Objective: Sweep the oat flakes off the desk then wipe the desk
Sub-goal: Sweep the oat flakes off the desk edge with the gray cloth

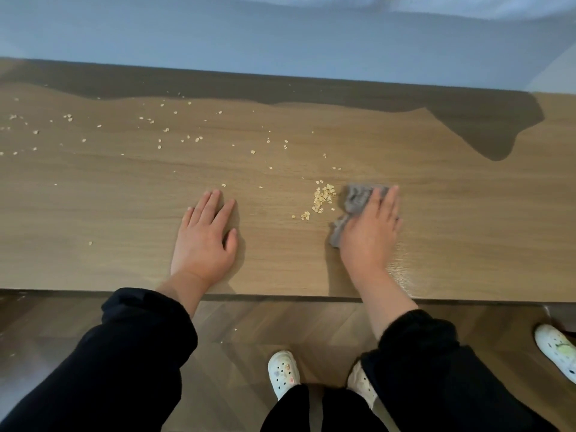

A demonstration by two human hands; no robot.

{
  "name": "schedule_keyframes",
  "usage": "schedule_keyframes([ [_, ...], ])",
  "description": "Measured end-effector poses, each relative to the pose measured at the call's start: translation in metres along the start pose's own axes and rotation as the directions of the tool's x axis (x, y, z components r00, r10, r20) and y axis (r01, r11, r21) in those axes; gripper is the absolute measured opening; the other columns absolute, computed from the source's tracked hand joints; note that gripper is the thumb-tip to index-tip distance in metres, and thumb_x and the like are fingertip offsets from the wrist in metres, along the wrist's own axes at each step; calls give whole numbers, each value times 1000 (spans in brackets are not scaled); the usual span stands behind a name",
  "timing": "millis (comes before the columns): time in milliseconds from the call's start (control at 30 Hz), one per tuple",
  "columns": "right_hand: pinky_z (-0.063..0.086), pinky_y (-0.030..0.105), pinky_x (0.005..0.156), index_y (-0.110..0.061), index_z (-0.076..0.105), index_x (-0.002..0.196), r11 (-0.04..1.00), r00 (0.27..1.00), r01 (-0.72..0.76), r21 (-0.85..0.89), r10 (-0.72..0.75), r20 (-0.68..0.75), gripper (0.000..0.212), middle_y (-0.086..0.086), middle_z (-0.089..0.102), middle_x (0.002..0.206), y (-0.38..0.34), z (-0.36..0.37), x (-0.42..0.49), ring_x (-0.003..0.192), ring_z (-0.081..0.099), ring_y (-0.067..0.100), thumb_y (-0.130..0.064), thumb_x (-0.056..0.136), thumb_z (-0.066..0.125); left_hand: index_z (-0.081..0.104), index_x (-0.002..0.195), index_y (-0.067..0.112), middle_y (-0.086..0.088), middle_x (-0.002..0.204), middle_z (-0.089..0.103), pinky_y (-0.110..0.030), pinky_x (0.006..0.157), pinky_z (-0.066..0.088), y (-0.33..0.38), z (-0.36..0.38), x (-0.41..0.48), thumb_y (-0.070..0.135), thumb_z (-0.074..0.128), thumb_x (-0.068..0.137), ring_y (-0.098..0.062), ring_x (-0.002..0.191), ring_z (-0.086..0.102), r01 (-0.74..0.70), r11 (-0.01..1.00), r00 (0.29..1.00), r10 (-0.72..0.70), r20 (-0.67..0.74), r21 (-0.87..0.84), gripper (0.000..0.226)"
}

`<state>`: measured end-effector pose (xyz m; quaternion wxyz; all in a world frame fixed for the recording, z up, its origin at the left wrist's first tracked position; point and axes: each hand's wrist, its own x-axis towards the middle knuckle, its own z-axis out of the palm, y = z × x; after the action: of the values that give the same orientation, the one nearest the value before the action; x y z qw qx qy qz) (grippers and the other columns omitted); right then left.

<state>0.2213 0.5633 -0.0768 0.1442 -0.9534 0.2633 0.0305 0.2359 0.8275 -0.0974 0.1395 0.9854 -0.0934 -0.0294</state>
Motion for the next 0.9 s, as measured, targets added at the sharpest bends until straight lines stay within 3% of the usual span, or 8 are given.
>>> schedule_keyframes([
  [167,4,50,121,-12,4,155,986,985,-168,16,169,-43,78,15,-4,162,11,-12,29,149,2,35,-18,94,53,35,148,18,-7,159,21,-40,120,9,1,1,-1,43,23,87,-19,148,11,4,1000,1000,-4,-2,-6,67],
  [267,0,50,120,-19,2,156,994,995,-102,-26,102,-7,93,16,-5,162,-17,-4,32,148,2,37,-29,87,64,35,148,18,-6,159,21,-41,120,9,2,2,-1,43,21,87,-18,148,11,11,1000,1000,-11,-8,-21,68],
  [367,-1,51,120,-20,3,156,993,994,93,-66,-89,60,88,15,-8,162,-27,2,29,149,-2,36,-28,90,60,36,148,18,-6,159,21,-41,120,10,2,1,-1,43,20,86,-18,148,11,14,1000,1000,-14,-4,-21,68],
  [433,2,51,120,-19,2,156,988,989,138,-73,-134,67,84,13,-11,162,-14,-4,33,149,-3,33,-22,91,55,37,147,18,-6,159,22,-42,120,10,2,1,-1,43,21,86,-18,148,11,11,1000,1000,-11,-2,-14,68],
  [600,7,52,120,-21,19,154,997,992,-45,65,52,-119,69,15,8,162,44,-22,63,148,11,34,-7,94,50,38,147,18,-6,158,23,-41,120,10,2,0,-1,42,23,87,-18,148,12,11,1000,1000,-11,0,-11,67],
  [700,11,52,119,-16,26,152,993,986,-107,44,111,-122,60,16,12,161,45,-23,95,147,15,36,-8,96,46,38,147,18,-6,158,23,-40,120,10,2,0,-1,42,23,87,-18,148,12,8,1000,1000,-8,3,-9,66],
  [767,12,51,119,-16,26,152,999,995,-46,-3,45,-91,58,15,9,162,25,-21,109,147,14,36,-15,97,44,37,148,18,-6,158,23,-40,120,10,2,0,-1,42,23,87,-18,148,12,10,1000,1000,-9,4,-10,66],
  [900,8,51,120,-23,25,152,966,966,258,-32,-258,4,50,11,8,162,-27,-6,108,149,11,33,-34,104,29,38,147,18,-5,158,23,-41,120,12,1,0,-1,41,25,88,-18,148,13,14,1000,1000,-14,4,-2,65],
])
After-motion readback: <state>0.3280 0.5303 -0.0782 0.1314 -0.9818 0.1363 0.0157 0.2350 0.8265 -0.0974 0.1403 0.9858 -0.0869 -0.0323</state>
